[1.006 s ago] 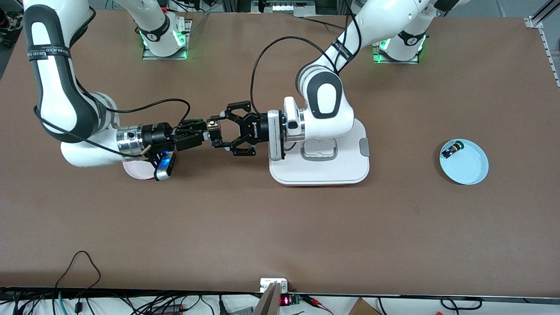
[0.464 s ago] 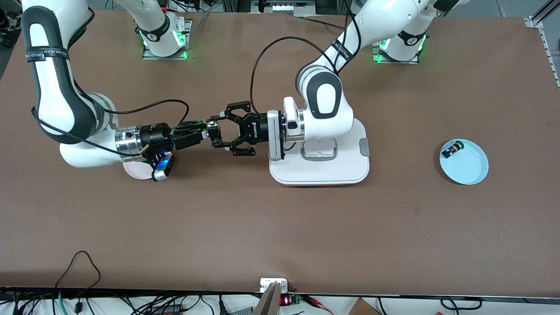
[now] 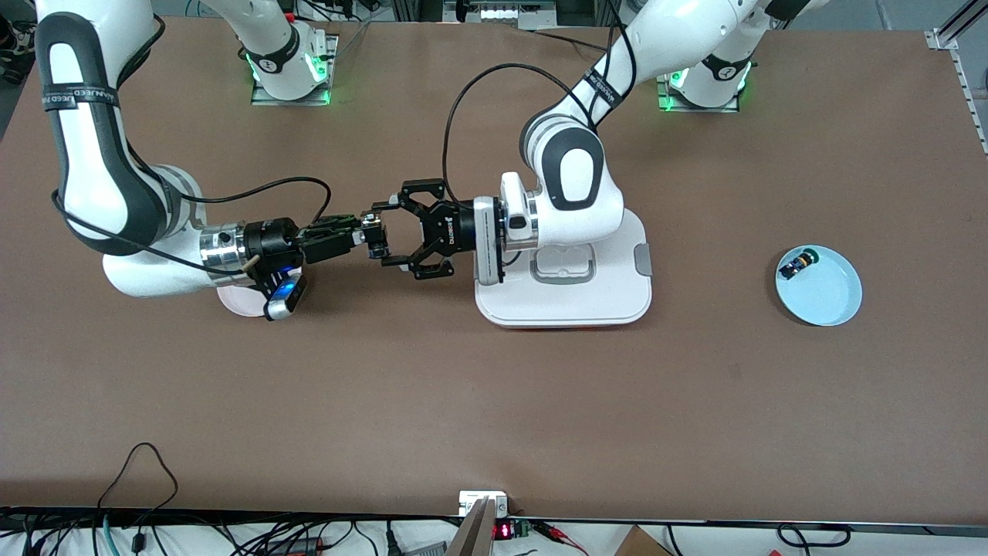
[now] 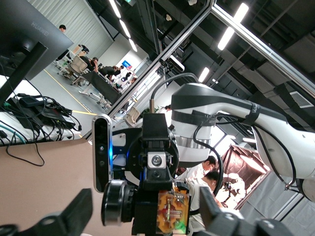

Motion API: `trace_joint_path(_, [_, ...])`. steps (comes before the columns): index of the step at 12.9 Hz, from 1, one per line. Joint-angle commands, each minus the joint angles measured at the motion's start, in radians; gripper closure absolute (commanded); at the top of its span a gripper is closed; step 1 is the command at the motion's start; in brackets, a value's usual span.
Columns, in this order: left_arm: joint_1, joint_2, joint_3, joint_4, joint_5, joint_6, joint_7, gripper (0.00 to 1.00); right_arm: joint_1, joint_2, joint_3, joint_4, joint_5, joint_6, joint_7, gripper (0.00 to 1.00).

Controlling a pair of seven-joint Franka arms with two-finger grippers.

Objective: Transfer orange switch to right arm and place
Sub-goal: 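Open the left gripper and withdraw it while the right gripper holds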

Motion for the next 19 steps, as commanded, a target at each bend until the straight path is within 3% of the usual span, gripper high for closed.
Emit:
trace_joint_path(1, [-0.004, 0.003, 0.007, 0.019, -0.032, 0.005, 0.004, 0.00, -0.016, 0.007, 0.004, 0.013, 0.000, -0.018, -0.020, 0.82])
trace_joint_path(3, [0.023, -0.021, 0.007, -0.001, -0.020, 0.005, 0.009, 0.00, -0.019, 0.007, 0.005, 0.014, 0.001, -0.018, -0.023, 0.82])
trace_joint_path(11, [0.395, -0.305, 0.016, -0.495, -0.002, 0.000, 0.010, 0.00, -0.053, -0.018, 0.005, 0.016, -0.005, -0.050, -0.022, 0.85])
trace_joint_path(12, [0.439, -0.330, 0.036, -0.519, 0.079, 0.002, 0.007, 0.00, -0.054, -0.019, 0.005, 0.017, -0.046, -0.050, -0.038, 0.85])
trace_joint_path(14, [0.495, -0.374, 0.107, -0.520, 0.347, 0.001, -0.052, 0.00, -0.073, -0.019, 0.005, 0.019, -0.124, -0.051, -0.101, 0.85])
trace_joint_path(16, [0.513, -0.433, 0.189, -0.508, 0.641, -0.027, -0.268, 0.00, -0.085, -0.024, 0.005, 0.034, -0.202, -0.061, -0.129, 0.85])
trace_joint_path(19, [0.499, -0.523, 0.326, -0.484, 1.023, -0.171, -0.558, 0.00, -0.084, -0.027, 0.007, 0.109, -0.392, -0.067, -0.143, 0.85])
